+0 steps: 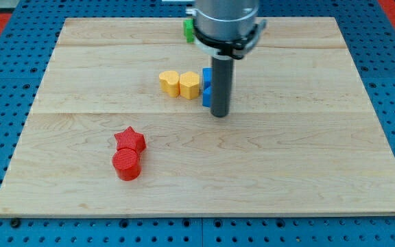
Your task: Move the red blocks to the left side of the green blocks
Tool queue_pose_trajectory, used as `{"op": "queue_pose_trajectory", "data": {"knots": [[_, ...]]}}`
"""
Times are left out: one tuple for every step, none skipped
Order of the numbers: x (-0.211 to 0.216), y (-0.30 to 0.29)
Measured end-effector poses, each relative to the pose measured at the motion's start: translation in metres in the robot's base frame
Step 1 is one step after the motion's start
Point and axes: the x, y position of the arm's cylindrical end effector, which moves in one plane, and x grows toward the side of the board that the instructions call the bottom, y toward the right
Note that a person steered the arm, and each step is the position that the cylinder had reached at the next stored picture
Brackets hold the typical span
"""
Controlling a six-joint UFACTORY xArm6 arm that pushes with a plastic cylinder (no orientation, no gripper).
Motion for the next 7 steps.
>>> {"op": "queue_pose_trajectory", "data": {"knots": [[0.033,0.013],[0.117,-0.016],[0.156,-0.136],[0.144,-0.182],[0.100,-0.163],[0.062,-0.154],[0.104,-0.153]]}}
